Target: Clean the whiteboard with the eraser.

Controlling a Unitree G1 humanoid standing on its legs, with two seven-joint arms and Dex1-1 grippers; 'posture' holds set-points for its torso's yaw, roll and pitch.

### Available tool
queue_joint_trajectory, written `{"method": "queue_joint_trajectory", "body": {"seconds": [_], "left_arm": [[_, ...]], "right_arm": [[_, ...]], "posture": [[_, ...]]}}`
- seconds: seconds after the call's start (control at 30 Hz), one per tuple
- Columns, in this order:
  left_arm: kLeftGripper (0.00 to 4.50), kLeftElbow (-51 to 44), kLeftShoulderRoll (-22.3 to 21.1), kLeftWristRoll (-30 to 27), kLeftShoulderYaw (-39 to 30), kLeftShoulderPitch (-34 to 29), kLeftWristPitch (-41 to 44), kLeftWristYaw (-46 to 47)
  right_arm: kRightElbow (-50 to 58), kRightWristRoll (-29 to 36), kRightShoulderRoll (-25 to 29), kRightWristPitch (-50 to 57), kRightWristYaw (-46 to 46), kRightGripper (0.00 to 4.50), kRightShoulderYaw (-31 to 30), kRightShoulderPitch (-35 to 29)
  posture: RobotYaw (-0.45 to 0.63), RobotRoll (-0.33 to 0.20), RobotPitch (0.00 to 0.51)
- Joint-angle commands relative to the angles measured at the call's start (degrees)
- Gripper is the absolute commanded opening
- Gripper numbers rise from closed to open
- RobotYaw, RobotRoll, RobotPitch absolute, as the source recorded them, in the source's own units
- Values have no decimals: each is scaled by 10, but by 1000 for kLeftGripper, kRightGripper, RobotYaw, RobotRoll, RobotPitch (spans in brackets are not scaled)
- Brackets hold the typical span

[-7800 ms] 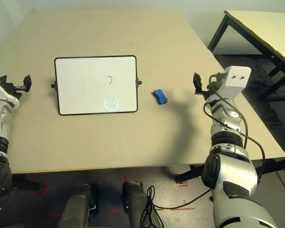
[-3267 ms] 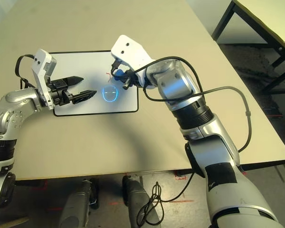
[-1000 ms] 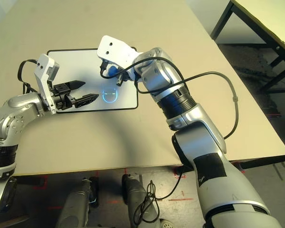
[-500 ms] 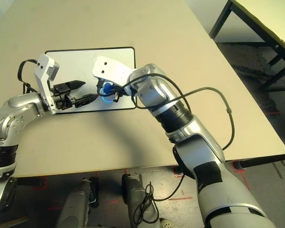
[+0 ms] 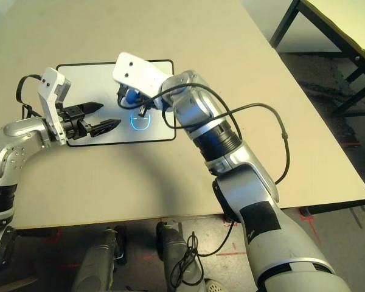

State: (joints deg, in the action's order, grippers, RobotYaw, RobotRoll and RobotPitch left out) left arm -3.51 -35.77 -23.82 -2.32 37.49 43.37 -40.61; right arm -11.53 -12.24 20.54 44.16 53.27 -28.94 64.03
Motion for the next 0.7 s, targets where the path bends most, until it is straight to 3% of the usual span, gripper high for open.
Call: {"method": "queue_joint_trajectory", "body": {"seconds": [0.03, 0.33, 0.7], "left_arm": [[4500, 17, -23, 9, -13, 6, -9, -8], [4500, 14, -46, 8, -24, 4, -1, -15], [4500, -2, -38, 3, -21, -6, 10, -11]], "right_arm": [[-34, -10, -3, 2, -10, 598, -4, 9], [-165, -2, -33, -65, -72, 591, 47, 96], [-38, -18, 16, 3, -4, 590, -14, -6]], "posture": [[26, 0, 249], [43, 0, 254], [43, 0, 257]]}}
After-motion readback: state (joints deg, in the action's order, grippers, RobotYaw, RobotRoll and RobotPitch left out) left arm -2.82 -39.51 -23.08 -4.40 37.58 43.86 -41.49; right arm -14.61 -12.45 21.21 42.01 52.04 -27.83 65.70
